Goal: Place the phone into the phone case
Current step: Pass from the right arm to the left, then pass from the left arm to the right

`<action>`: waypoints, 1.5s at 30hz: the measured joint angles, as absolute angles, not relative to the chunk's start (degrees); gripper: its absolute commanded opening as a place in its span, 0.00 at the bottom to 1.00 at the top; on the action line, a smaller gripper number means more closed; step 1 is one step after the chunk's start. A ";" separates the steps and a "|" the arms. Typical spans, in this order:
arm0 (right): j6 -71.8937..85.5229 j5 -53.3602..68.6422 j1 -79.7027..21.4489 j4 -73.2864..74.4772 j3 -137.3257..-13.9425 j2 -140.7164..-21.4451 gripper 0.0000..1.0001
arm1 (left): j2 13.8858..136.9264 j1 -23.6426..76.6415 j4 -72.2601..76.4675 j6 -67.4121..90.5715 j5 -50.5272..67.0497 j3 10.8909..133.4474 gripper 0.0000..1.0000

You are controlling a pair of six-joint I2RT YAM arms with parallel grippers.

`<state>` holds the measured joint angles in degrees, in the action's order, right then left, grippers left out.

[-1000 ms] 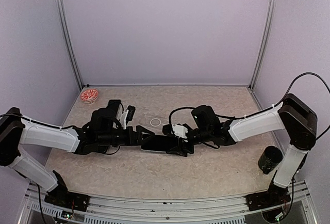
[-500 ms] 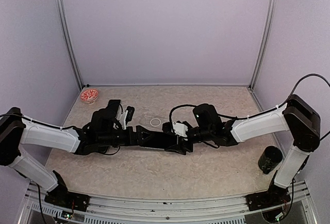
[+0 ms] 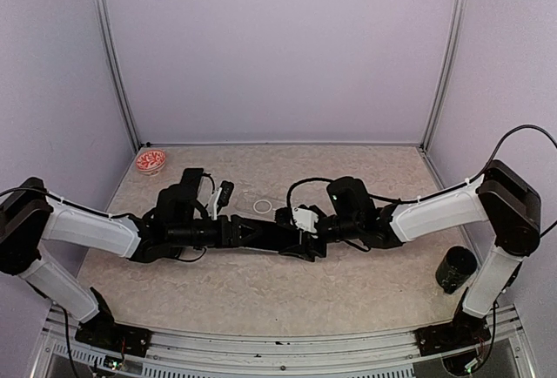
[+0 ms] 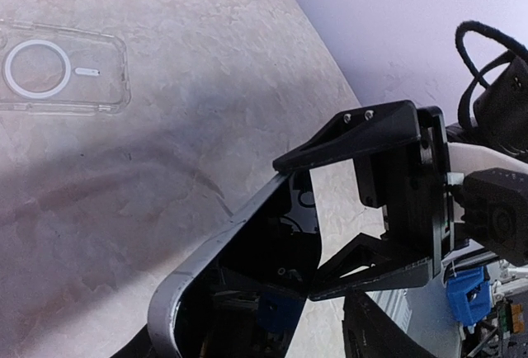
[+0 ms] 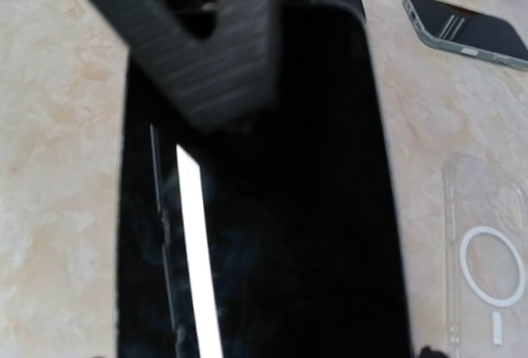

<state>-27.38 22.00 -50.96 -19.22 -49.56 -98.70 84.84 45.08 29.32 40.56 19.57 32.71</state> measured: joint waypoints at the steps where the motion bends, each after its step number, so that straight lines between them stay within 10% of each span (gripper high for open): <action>1: -27.40 21.82 -50.96 -19.29 -49.54 -98.70 0.58 | 85.01 45.08 29.47 40.80 19.88 32.71 0.45; 21: -29.36 18.81 -51.22 -20.67 -49.12 -98.65 0.65 | 85.69 45.06 32.36 43.07 21.98 32.71 0.01; 45: -14.68 14.24 -51.44 -20.75 -48.69 -84.55 1.00 | 81.38 45.34 36.45 40.32 19.38 26.89 0.00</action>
